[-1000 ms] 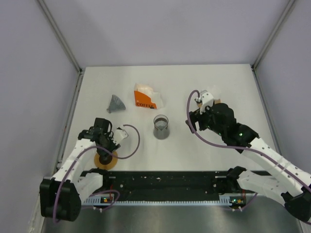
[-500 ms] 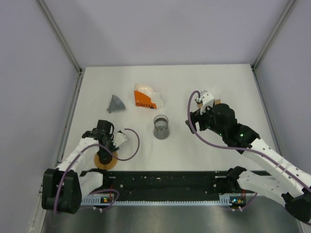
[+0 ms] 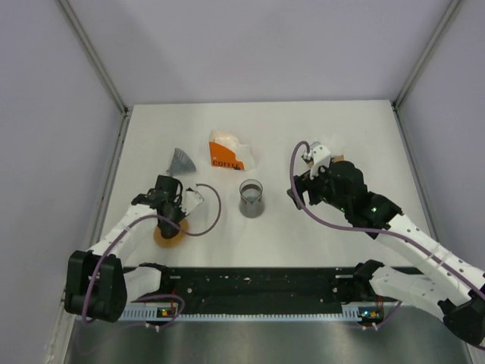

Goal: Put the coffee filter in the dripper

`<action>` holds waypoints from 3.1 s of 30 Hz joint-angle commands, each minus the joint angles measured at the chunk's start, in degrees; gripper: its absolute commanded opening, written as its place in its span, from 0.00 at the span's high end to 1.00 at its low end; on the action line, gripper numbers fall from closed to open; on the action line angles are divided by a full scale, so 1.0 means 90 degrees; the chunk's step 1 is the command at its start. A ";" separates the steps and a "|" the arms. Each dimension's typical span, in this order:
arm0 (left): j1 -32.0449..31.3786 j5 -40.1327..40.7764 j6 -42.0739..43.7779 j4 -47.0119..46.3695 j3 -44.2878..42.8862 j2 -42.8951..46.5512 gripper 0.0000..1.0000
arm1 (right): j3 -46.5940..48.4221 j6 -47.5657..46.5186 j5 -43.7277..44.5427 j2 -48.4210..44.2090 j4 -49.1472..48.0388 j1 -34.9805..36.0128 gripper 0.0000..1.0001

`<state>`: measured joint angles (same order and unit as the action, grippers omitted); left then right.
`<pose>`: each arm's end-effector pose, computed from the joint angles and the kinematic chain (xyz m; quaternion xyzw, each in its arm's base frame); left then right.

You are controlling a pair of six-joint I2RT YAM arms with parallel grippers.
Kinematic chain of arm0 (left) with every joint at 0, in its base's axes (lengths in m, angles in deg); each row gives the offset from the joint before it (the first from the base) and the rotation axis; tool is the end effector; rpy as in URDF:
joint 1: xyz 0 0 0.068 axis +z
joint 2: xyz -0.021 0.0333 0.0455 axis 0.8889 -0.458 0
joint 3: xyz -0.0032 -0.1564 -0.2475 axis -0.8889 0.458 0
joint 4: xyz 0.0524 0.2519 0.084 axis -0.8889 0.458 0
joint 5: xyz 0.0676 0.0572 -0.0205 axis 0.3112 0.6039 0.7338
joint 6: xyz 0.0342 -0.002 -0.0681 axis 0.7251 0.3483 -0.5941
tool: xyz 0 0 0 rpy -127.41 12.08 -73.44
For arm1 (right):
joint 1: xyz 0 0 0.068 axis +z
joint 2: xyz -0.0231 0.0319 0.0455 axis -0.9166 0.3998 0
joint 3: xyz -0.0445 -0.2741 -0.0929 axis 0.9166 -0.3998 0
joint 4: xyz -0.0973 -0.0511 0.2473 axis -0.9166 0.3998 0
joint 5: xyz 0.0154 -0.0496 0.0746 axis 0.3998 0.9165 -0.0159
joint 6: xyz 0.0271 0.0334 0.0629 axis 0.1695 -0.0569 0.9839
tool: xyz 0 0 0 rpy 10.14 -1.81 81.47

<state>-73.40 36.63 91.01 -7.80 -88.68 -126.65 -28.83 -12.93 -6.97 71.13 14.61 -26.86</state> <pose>0.1911 -0.0272 0.1557 0.4154 0.8951 0.1013 0.1261 0.1785 0.1427 0.3202 -0.2553 0.8060 0.1682 0.5069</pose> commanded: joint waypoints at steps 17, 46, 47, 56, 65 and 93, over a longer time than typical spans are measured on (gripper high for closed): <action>0.0002 -0.2303 -0.2863 0.0709 -0.3848 0.0944 1.00 | 0.2225 0.2394 -0.2260 0.2581 -0.2785 0.1275 0.20; -0.0086 -0.2242 -0.3244 0.0522 -0.4239 0.0866 0.98 | 0.3604 0.3491 -0.2614 0.5260 -0.3922 0.1638 1.00; -0.0086 -0.2359 -0.3321 0.0639 -0.4356 0.0808 0.90 | 0.3604 0.3141 -0.2418 0.5124 -0.3726 0.1638 1.00; 0.0012 -0.3305 -0.4064 0.1821 -0.6172 0.0319 0.32 | 0.2327 -0.0568 -0.0037 0.3094 -0.3693 0.1833 1.00; 0.0197 -0.4907 -0.5011 0.1978 -0.7130 -0.0344 0.15 | 0.0402 -0.6007 0.2269 0.1997 -0.6133 0.3170 1.00; 0.0246 -0.6783 -0.6271 0.0690 -0.5726 -0.0688 0.92 | -0.0156 -1.2254 0.3609 0.4322 -1.1528 0.4216 1.00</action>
<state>-70.31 -19.39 33.68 1.21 -143.47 -134.76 -34.05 -123.27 26.23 111.61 -79.99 10.36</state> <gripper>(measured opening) 0.148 0.075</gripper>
